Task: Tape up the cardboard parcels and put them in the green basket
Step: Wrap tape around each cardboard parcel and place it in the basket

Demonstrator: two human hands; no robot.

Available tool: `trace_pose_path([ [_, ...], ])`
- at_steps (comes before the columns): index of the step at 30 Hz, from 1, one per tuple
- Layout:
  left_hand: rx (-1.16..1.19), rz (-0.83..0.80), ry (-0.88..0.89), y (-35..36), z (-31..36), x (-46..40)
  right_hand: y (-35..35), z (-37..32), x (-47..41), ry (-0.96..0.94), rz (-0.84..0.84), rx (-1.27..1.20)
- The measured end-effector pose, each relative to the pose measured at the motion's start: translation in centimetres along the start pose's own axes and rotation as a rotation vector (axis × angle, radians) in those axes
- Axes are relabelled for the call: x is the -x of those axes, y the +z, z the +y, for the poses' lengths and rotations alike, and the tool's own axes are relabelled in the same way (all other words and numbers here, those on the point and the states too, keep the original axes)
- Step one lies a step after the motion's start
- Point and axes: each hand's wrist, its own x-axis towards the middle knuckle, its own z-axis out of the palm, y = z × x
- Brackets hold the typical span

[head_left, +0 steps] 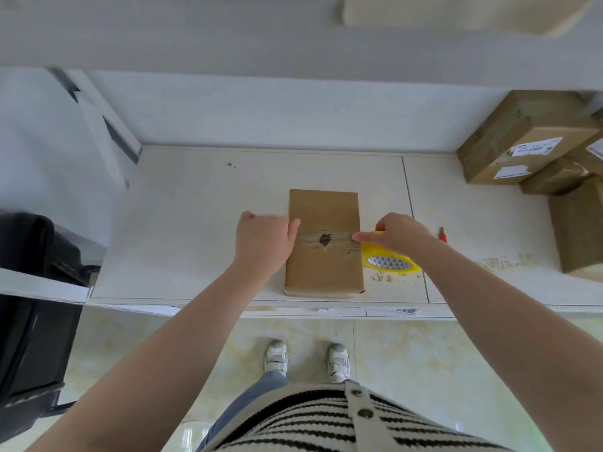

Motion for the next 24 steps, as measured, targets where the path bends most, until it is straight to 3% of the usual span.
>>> trace_pose_path([
  [2,0.119,0.342,0.121,-0.2,1.8,-0.4,0.0,0.0,-0.1,-0.001,0.000,0.011],
  [3,0.185,0.390,0.184,0.0,2.9,-0.9,0.0,0.0,-0.1,0.001,0.000,0.015],
  [5,0.192,0.203,0.228,1.0,5.0,-2.1,-0.1,-0.1,-0.1,0.010,0.003,0.025],
  [8,0.078,-0.023,0.135,3.2,6.1,-2.7,-0.2,-0.2,0.0,0.024,0.007,0.038],
  [17,0.011,-0.049,0.101,4.4,5.4,-2.8,0.1,-0.1,-0.2,0.042,0.001,0.017],
  [24,-0.038,-0.082,-0.066,4.1,1.8,-1.1,0.2,0.2,-0.3,0.026,-0.007,-0.015],
])
